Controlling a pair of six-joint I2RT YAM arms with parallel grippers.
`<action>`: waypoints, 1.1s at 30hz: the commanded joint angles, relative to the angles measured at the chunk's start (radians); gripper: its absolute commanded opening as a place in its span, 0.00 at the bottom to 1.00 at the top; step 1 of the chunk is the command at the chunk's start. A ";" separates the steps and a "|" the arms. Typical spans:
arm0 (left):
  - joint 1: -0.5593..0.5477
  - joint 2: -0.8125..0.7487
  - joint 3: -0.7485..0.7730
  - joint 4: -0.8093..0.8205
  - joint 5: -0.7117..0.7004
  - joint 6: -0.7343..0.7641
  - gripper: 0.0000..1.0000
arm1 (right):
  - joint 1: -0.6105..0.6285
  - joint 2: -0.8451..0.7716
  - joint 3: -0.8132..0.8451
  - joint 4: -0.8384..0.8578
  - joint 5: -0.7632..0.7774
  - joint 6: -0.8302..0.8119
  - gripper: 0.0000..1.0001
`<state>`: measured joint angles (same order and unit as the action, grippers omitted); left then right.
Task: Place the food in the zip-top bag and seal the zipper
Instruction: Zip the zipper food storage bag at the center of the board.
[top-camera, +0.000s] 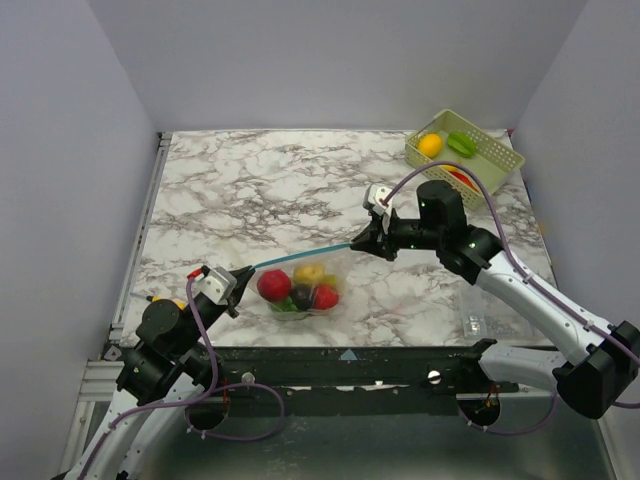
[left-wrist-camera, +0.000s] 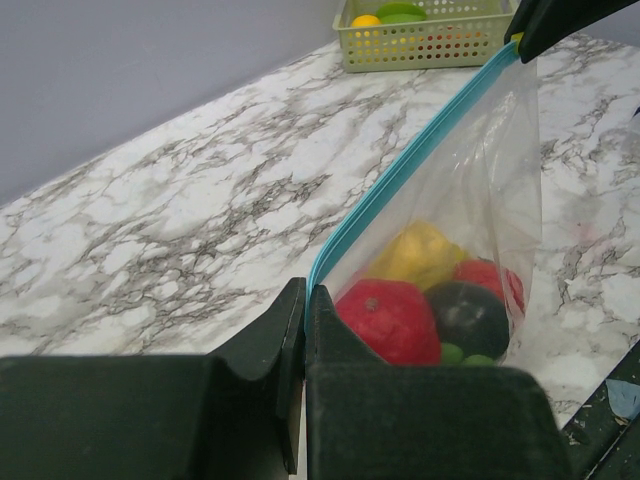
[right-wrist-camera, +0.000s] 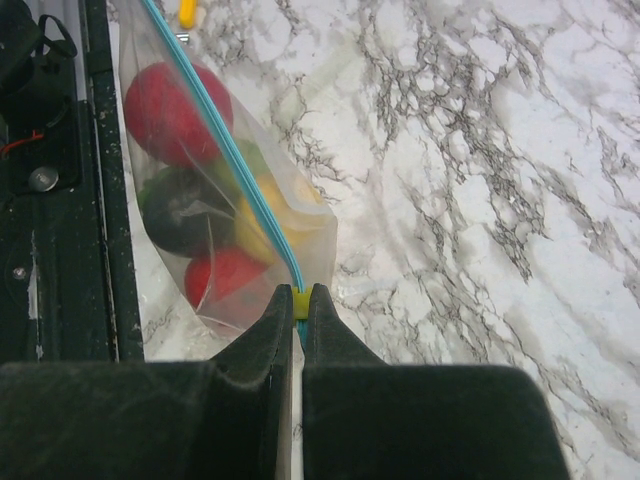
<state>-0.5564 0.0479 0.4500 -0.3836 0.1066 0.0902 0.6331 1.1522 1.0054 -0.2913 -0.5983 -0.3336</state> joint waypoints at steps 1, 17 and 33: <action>0.007 -0.024 0.026 -0.018 -0.069 0.028 0.00 | -0.033 -0.041 -0.024 -0.046 0.044 -0.010 0.00; 0.007 -0.038 0.020 -0.027 -0.030 0.029 0.00 | -0.047 -0.056 -0.031 -0.055 0.041 0.010 0.01; 0.010 0.307 0.100 0.105 -0.166 -0.224 0.00 | -0.043 -0.004 0.140 -0.028 0.211 0.447 0.78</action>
<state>-0.5556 0.2211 0.4683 -0.3202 0.0902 -0.0242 0.5896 1.1862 1.0790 -0.3302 -0.5144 -0.0479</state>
